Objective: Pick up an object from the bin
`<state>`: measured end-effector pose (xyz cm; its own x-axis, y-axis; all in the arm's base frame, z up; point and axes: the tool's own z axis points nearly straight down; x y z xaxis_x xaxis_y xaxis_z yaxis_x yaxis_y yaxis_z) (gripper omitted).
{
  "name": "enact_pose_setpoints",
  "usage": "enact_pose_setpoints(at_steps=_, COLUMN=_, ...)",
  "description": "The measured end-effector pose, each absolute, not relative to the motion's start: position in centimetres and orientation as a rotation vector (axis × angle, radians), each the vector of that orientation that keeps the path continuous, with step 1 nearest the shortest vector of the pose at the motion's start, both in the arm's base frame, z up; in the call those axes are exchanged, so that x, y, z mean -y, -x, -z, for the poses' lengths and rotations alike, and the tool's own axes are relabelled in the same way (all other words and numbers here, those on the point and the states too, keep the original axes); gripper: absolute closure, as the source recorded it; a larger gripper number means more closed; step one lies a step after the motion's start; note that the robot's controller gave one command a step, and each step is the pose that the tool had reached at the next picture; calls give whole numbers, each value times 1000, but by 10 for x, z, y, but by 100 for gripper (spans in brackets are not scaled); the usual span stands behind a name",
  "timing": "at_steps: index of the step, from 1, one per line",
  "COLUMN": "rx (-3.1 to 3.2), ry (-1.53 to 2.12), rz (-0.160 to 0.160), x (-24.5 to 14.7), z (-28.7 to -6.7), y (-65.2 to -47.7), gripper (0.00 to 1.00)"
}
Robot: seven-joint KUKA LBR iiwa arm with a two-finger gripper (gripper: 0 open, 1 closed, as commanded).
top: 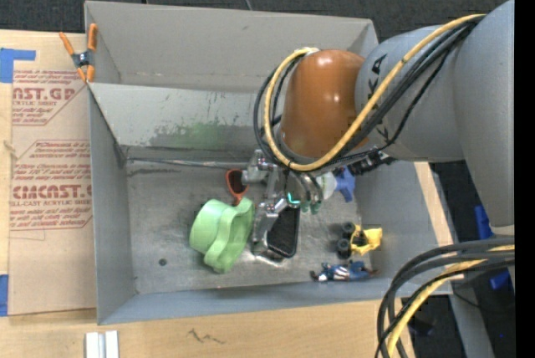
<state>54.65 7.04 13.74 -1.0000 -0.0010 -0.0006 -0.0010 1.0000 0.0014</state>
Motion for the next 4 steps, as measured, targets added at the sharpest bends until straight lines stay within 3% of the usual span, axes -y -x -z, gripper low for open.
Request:
enact_pose_setpoints(at_steps=1, rx=-3095, ry=484, rz=-8, x=-78, z=-75, y=-588, gripper=100)
enact_pose_setpoints(at_steps=2, rx=-3097, ry=484, rz=-5, x=-77, z=-73, y=-587, gripper=0)
enact_pose_setpoints(at_steps=3, rx=-3097, ry=484, rz=-5, x=-77, z=-73, y=-587, gripper=0)
enact_pose_setpoints(at_steps=4, rx=-3081, ry=510, rz=-14, x=-25, z=-74, y=-555, gripper=0)
